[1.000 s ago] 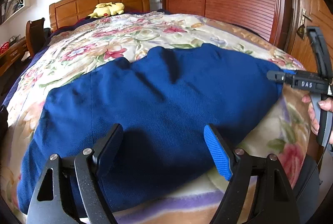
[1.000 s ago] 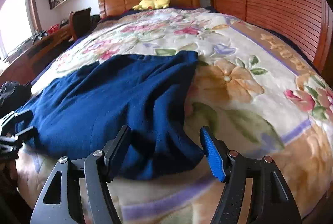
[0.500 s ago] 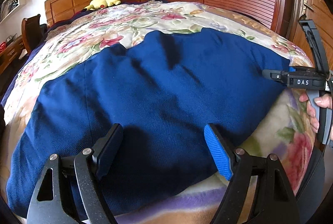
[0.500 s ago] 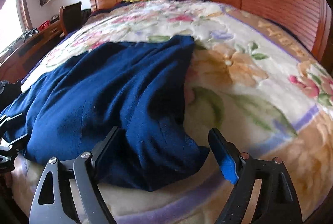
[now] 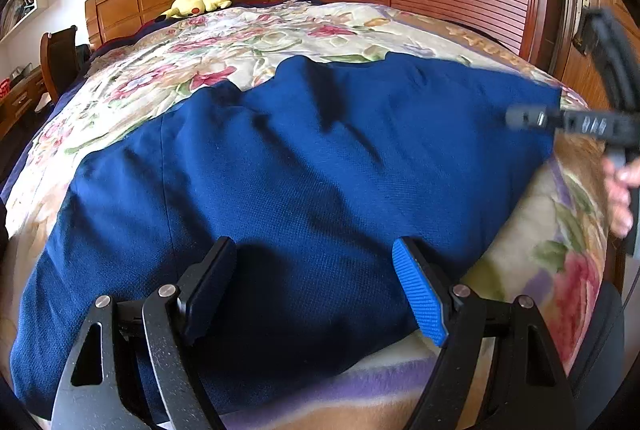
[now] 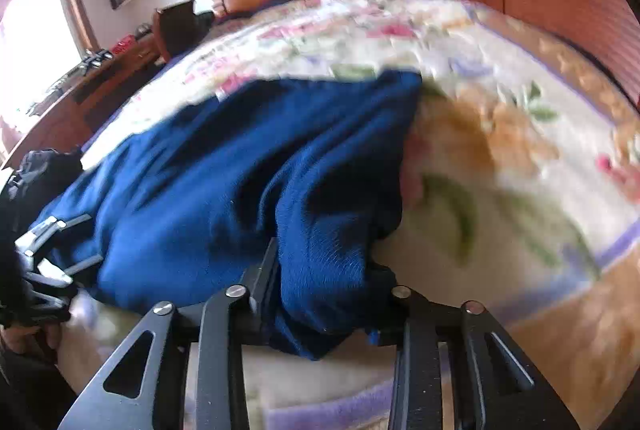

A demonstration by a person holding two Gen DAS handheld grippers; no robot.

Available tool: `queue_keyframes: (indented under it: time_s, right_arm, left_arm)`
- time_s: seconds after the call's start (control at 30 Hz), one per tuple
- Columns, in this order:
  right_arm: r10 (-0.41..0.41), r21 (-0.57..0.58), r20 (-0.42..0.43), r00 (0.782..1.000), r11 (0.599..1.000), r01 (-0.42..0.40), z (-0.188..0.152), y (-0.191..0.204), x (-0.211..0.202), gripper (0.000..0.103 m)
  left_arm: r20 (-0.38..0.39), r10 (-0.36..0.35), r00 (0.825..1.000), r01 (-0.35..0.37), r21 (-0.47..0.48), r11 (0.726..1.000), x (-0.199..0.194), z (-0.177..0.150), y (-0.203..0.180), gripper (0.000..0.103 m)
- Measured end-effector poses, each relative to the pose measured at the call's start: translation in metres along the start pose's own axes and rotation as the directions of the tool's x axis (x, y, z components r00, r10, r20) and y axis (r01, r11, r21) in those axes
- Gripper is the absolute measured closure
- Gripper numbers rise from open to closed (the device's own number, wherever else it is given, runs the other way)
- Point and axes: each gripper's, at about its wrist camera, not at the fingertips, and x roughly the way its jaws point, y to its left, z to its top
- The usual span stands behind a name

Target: Fold large clothes

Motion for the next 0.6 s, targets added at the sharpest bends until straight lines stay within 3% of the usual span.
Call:
queue_keyframes:
  time_s: [0.3, 0.4, 0.6]
  right_arm:
    - [0.007, -0.13, 0.102, 0.995, 0.991, 0.006, 0.033, 0.046, -0.029, 0.073]
    - [0.034, -0.174, 0.126, 0.991, 0.985, -0.012, 0.039, 0.063, -0.033, 0.074]
    - [0.085, -0.325, 0.15, 0.985, 0.945, -0.032, 0.045, 0.116, -0.037, 0.075]
  left_arm:
    - [0.029, -0.042, 0.999, 0.042, -0.005, 0.999, -0.024, 0.0, 0.01, 0.022]
    - [0.08, -0.024, 0.997, 0.025, -0.009, 1.0, -0.047, 0.0, 0.023, 0.022]
    - [0.16, 0.032, 0.987, -0.012, -0.125, 0.992, -0.088, -0.01, 0.077, 0.022]
